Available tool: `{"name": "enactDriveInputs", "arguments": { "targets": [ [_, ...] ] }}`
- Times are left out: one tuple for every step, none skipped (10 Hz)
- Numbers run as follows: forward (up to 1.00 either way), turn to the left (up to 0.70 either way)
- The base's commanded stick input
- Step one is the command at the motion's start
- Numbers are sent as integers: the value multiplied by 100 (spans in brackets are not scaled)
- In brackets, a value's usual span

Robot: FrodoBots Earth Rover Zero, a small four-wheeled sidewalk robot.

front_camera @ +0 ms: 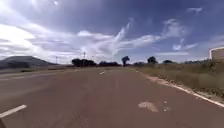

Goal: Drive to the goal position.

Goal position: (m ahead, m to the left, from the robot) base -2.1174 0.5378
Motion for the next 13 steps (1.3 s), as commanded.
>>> {"name": "enactDriveInputs", "arguments": {
  "targets": [
    [100,0],
    [100,0],
    [100,0],
    [100,0],
    [100,0],
    [100,0],
    [100,0],
    [100,0],
    [100,0],
    [100,0],
    [100,0],
    [100,0],
    [100,0]
  ]
}}
